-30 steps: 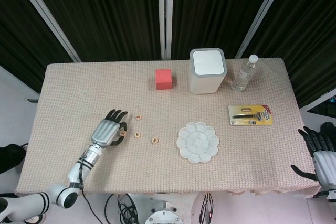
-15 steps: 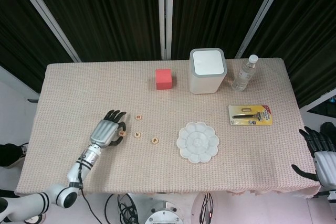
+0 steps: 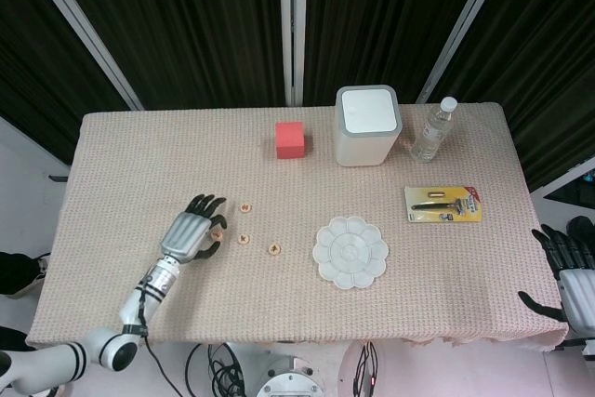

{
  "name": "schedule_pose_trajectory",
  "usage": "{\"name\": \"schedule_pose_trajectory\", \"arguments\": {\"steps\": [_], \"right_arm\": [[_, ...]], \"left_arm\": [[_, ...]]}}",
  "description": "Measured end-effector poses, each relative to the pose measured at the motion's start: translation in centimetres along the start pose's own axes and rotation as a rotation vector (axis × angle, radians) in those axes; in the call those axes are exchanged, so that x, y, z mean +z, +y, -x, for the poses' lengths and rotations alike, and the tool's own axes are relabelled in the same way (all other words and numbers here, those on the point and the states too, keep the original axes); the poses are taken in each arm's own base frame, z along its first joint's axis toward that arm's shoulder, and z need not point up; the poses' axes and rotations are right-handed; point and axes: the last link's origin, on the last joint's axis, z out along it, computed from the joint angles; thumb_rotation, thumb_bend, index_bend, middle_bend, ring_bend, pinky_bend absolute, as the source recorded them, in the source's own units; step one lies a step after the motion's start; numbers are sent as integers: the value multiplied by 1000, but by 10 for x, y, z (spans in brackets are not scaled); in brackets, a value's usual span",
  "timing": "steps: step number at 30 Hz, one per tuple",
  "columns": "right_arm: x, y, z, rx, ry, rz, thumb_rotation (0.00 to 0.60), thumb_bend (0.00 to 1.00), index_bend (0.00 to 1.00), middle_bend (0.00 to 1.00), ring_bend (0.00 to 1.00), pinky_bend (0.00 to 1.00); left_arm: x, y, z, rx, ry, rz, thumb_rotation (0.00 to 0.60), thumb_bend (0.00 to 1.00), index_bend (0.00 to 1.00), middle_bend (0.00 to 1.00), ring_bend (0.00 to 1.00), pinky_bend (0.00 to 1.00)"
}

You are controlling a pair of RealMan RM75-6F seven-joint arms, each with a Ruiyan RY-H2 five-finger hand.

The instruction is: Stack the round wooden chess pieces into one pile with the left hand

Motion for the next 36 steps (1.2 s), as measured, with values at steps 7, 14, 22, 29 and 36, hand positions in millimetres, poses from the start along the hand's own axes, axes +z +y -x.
{"name": "schedule_pose_trajectory", "arguments": {"steps": [7, 14, 22, 29, 36], "right_arm": [[1, 0, 3, 1, -7, -2, 600, 119, 0, 0, 0, 0], [0, 3, 2, 5, -6, 7, 600, 120, 0, 0, 0, 0], [1, 5, 3, 11, -6, 8, 600, 120, 0, 0, 0, 0], [0, 6, 2, 11, -2, 7, 600, 121, 0, 0, 0, 0], [0, 7, 1, 11, -1, 11, 600, 122, 0, 0, 0, 0]], "left_arm": [[3, 24, 1, -3, 11, 61, 600, 338, 386, 85, 0, 0], [17, 33, 7, -31, 19, 36, 600, 333, 386, 91, 0, 0], [20, 38, 13, -26, -11, 48, 600, 327, 386, 91, 0, 0], [21, 34, 16, -14, -23, 37, 600, 327, 386, 91, 0, 0], [20, 31, 18, -8, -37, 30, 600, 328, 399, 90, 0, 0]]}}
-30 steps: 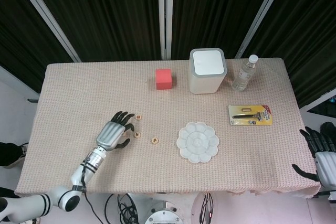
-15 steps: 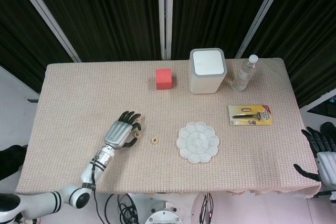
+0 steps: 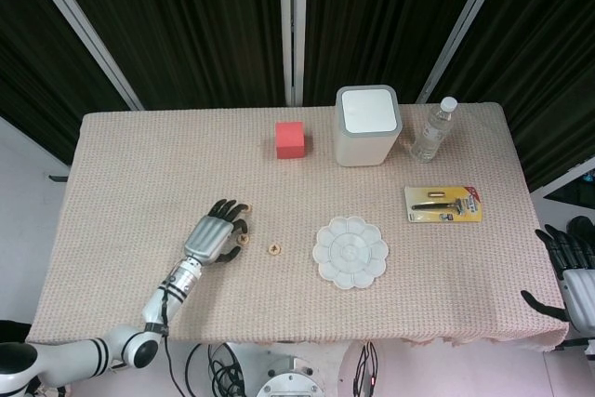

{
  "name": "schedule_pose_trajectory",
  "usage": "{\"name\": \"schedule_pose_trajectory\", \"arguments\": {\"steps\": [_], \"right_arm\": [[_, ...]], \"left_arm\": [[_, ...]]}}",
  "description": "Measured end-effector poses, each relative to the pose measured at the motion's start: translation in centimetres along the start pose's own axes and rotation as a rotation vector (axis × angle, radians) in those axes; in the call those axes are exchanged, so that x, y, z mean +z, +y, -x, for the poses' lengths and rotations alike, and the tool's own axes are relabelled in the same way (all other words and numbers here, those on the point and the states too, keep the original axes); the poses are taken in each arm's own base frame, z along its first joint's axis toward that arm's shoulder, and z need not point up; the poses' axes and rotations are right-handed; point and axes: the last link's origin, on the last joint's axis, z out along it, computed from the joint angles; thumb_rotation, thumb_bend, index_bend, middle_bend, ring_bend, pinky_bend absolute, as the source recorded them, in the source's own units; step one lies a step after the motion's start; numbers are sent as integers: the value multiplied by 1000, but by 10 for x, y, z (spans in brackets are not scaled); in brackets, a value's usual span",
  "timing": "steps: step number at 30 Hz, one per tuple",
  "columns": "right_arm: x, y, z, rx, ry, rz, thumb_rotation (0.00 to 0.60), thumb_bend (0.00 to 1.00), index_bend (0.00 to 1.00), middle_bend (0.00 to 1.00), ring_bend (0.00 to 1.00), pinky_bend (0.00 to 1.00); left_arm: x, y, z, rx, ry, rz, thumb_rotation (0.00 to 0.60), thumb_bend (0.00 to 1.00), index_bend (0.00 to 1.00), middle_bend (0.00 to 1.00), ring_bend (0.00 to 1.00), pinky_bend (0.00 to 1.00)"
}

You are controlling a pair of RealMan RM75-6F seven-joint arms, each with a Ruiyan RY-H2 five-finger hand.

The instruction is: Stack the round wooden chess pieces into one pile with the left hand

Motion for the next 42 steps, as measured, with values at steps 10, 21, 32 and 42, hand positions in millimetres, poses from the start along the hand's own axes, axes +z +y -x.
{"name": "schedule_pose_trajectory", "arguments": {"steps": [10, 21, 32, 42], "right_arm": [[2, -1, 2, -7, -11, 2, 600, 125, 0, 0, 0, 0], [1, 0, 2, -9, -14, 8, 600, 125, 0, 0, 0, 0], [1, 1, 2, -6, -13, 8, 600, 124, 0, 0, 0, 0], [1, 0, 3, -4, -13, 5, 600, 125, 0, 0, 0, 0]], "left_arm": [[0, -1, 0, -10, 4, -1, 600, 328, 413, 90, 0, 0], [3, 2, 2, -10, 2, 14, 600, 328, 454, 92, 0, 0], [3, 2, 1, -14, 7, 10, 600, 326, 503, 97, 0, 0], [0, 3, -19, -3, 59, 24, 600, 327, 504, 97, 0, 0]]}}
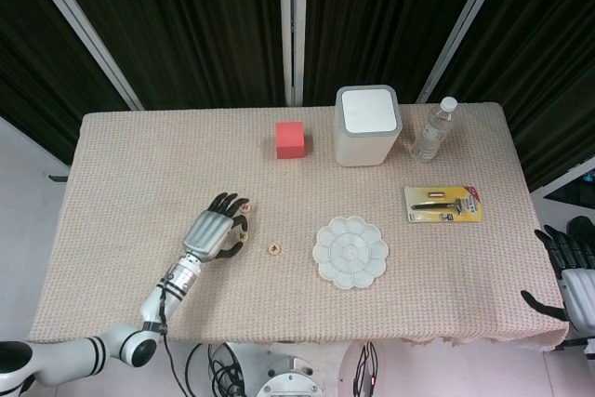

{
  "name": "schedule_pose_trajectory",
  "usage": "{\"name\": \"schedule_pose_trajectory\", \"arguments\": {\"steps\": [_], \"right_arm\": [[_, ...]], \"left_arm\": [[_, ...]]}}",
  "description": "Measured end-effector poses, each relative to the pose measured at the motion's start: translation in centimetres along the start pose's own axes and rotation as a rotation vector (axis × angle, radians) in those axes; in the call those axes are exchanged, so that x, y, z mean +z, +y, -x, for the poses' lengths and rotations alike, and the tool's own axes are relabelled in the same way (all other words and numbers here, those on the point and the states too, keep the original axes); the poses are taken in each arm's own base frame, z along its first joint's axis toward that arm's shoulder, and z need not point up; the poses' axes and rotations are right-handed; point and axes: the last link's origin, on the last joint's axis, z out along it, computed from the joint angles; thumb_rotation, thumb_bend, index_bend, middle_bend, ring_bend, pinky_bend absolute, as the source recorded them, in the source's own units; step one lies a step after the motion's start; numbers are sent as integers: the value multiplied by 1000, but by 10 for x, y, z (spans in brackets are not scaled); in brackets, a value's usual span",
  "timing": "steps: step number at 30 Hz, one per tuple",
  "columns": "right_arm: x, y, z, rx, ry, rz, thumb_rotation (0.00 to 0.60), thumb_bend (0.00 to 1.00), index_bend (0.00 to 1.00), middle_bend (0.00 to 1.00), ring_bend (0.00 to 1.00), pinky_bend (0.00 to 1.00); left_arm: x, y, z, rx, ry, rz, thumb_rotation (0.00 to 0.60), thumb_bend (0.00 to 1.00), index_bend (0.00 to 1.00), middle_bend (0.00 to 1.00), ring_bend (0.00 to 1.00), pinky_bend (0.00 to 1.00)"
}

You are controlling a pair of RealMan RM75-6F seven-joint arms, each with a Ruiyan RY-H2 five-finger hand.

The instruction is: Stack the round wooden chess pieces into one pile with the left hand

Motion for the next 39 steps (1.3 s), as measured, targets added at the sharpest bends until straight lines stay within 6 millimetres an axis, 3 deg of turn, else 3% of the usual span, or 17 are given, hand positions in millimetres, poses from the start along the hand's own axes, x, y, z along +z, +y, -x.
{"name": "schedule_pose_trajectory", "arguments": {"steps": [6, 11, 39], "right_arm": [[0, -1, 1, 1, 0, -3, 600, 124, 0, 0, 0, 0], [-1, -1, 1, -1, 1, -4, 600, 125, 0, 0, 0, 0], [-2, -1, 2, -17, -16, 7, 600, 133, 0, 0, 0, 0]], "left_arm": [[-9, -14, -15, 30, -10, -38, 600, 327, 503, 97, 0, 0], [-19, -28, -16, 25, -29, -83, 600, 327, 503, 97, 0, 0], [-21, -40, -5, 8, -36, -96, 600, 327, 470, 97, 0, 0]]}}
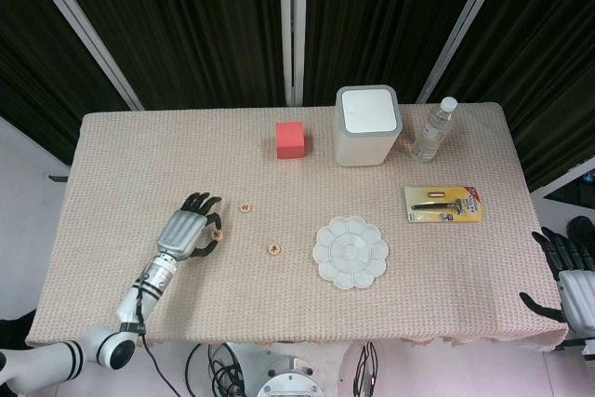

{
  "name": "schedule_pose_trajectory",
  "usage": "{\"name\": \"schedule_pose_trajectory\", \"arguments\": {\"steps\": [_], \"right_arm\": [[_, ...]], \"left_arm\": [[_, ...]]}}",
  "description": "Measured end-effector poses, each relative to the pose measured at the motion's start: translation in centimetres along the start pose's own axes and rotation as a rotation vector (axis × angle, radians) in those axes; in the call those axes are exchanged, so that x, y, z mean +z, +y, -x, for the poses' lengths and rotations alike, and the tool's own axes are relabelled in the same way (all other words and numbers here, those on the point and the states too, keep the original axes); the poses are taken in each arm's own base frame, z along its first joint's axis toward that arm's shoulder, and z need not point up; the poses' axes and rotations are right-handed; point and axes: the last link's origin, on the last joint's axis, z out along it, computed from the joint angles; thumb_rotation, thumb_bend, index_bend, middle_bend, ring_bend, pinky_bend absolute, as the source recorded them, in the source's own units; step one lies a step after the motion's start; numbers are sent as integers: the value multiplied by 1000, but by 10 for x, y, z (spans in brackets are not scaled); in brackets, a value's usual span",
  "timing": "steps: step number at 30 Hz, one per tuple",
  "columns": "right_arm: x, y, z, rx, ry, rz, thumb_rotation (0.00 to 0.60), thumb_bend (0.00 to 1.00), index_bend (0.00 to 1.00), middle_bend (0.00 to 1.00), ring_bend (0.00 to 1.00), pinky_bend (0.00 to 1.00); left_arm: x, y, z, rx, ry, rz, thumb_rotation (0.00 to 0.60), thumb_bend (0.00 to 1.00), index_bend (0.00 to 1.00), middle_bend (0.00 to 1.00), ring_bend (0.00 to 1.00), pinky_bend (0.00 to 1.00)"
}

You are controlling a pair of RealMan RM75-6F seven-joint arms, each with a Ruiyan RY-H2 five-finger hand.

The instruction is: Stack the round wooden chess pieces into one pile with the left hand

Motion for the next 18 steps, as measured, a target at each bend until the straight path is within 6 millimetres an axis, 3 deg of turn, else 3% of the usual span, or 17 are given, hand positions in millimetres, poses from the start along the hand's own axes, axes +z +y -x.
{"name": "schedule_pose_trajectory", "arguments": {"steps": [18], "right_arm": [[0, 0, -1, -1, 1, -3, 600, 134, 0, 0, 0, 0]], "left_arm": [[-1, -3, -2, -1, 1, -4, 600, 328, 399, 95, 0, 0]]}}
